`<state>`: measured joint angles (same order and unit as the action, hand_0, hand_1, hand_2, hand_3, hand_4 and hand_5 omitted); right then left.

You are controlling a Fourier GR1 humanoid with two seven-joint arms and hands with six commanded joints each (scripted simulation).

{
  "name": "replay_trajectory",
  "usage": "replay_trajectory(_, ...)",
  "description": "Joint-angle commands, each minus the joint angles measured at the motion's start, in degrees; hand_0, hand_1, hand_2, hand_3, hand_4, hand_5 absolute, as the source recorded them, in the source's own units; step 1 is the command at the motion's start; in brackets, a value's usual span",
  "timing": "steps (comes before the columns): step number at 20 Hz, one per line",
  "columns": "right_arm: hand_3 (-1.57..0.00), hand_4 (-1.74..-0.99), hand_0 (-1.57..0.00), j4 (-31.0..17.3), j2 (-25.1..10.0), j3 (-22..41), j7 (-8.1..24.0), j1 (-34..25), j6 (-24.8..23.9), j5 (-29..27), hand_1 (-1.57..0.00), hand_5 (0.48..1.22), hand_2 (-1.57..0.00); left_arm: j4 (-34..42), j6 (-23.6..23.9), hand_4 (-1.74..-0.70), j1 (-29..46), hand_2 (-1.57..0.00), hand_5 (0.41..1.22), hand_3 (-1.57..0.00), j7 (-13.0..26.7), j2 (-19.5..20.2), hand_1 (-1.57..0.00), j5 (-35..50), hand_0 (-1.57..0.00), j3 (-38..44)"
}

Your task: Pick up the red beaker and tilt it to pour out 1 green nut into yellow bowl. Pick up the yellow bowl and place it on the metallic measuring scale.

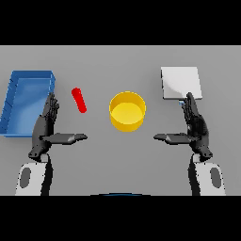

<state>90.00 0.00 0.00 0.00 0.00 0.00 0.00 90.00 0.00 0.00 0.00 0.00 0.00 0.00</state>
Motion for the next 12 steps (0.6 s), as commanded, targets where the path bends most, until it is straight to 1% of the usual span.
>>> replay_trajectory(1,0.0,-1.177,0.0,-0.1,0.0,0.0,0.0,-0.1,-0.1,0.0,0.0,0.572,0.0,0.2,0.0,-1.2,0.2,0.0,0.677,0.0,-0.1,-0.1,0.0,0.0,0.0,-0.1)
replay_trajectory(6,0.0,-1.177,0.0,-0.8,0.3,0.0,0.3,-1.1,-0.6,0.4,0.0,0.572,0.0,2.4,-0.5,-1.2,3.0,0.0,0.677,0.0,-0.7,0.0,0.0,0.0,0.0,-0.9)
replay_trajectory(7,0.0,-1.177,0.0,0.1,-2.1,1.7,-1.1,-0.1,-1.1,4.7,0.0,0.572,0.0,4.6,-1.2,-1.2,4.9,0.0,0.677,0.0,-2.7,1.1,0.0,-2.6,0.0,-3.0)
replay_trajectory(8,0.0,-1.178,0.0,1.5,-3.3,3.0,-2.1,0.9,-1.3,7.3,0.0,0.573,0.0,6.6,-1.5,-1.2,6.2,0.0,0.677,0.0,-2.8,2.0,0.0,-3.9,0.0,-4.1)
replay_trajectory(9,0.0,-1.183,0.0,2.8,-3.8,4.2,-2.5,1.6,-1.3,9.0,0.0,0.576,0.0,7.6,-1.5,-1.2,6.3,0.0,0.677,0.0,-1.4,2.6,0.0,-4.7,0.0,-4.6)
replay_trajectory(10,0.0,-1.19,0.0,3.6,-4.1,4.5,-2.2,2.1,-0.9,9.1,0.0,0.579,0.0,8.8,-1.7,-1.2,7.2,0.0,0.674,0.0,-1.5,2.6,0.0,-5.7,0.0,-5.8)
replay_trajectory(12,0.0,-1.194,0.0,3.6,-4.5,4.8,-1.0,1.6,-1.2,10.1,0.0,0.583,0.0,9.1,-1.7,-1.2,7.4,0.0,0.668,0.0,0.5,3.0,0.0,-6.0,0.0,-5.9)
